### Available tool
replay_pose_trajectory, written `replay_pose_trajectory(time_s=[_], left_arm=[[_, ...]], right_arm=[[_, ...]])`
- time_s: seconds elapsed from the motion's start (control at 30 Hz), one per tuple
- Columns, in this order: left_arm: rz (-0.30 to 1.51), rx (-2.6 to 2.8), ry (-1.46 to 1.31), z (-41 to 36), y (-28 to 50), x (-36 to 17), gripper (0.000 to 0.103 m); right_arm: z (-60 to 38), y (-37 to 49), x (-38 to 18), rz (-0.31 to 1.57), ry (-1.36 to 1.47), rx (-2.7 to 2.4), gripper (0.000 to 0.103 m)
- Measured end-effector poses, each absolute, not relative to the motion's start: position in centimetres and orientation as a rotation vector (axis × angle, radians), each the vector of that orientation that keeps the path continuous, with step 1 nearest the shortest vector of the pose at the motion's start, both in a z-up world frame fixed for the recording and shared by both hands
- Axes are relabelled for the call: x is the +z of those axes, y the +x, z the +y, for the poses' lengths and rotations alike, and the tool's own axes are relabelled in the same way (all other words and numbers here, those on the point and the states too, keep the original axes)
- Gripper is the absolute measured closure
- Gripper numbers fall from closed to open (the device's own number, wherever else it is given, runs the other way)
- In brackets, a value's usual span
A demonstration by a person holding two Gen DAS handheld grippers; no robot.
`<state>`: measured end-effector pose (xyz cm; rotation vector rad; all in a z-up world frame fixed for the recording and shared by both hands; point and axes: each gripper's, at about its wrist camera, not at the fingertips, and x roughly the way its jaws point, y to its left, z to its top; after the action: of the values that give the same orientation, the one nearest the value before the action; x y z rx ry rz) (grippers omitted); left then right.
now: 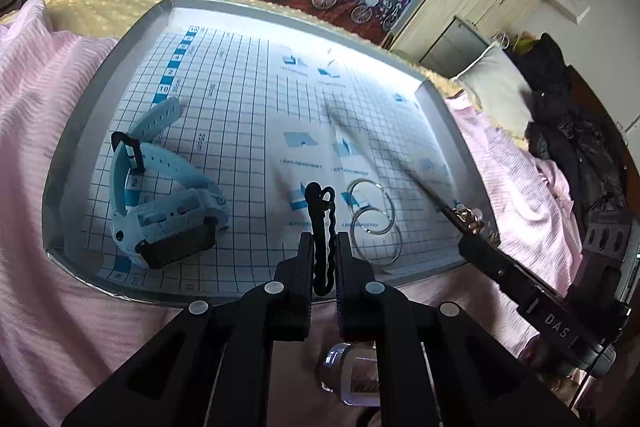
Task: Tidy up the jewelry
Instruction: 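Carry both items into the tray and open both tools to release them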
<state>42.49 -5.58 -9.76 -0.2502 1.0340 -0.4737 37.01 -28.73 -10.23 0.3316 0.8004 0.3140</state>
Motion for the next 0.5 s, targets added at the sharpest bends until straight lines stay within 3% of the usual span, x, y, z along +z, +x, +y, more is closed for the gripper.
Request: replay_pose_trajectory(time_s=[0.03,0.1,0.2,0.23,0.27,0.3,0.33,0.37,0.43,0.5], left_arm=[[1.033,-0.472,-0.253,-5.6,42.5,-9.7,0.092],[1.019,-0.463,-0.265,-5.5,42.3,-9.4,0.065],[0.981,-0.446,-0.292,-5.0,41.9,-8.5,0.039],[0.968,-0.442,-0.295,-4.8,41.7,-8.0,0.038],[0.956,-0.435,-0.291,-4.6,41.4,-7.6,0.038],[0.931,-0.424,-0.282,-4.4,40.9,-6.8,0.030],[0.911,-0.418,-0.276,-4.2,40.5,-6.3,0.022],[0.867,-0.403,-0.266,-3.9,39.7,-5.4,0.005],[0.733,-0.350,-0.240,-3.2,37.7,-3.3,0.001],[0.595,-0.306,-0.215,-2.6,35.4,-1.0,0.001]], right_arm=[[-28.8,37.0,-10.2,0.799,0.325,0.306,0.081],[-29.0,37.0,-10.0,0.791,0.324,0.303,0.080],[-29.3,36.8,-9.4,0.771,0.323,0.300,0.076],[-29.3,36.6,-9.0,0.758,0.311,0.292,0.071],[-29.3,36.4,-8.7,0.747,0.299,0.282,0.058],[-29.3,36.0,-8.3,0.729,0.283,0.268,0.047],[-29.3,35.5,-7.7,0.706,0.261,0.252,0.043],[-29.2,34.9,-7.1,0.682,0.238,0.237,0.037],[-29.0,33.7,-5.9,0.632,0.202,0.214,0.029],[-29.0,32.4,-4.6,0.580,0.182,0.210,0.015]])
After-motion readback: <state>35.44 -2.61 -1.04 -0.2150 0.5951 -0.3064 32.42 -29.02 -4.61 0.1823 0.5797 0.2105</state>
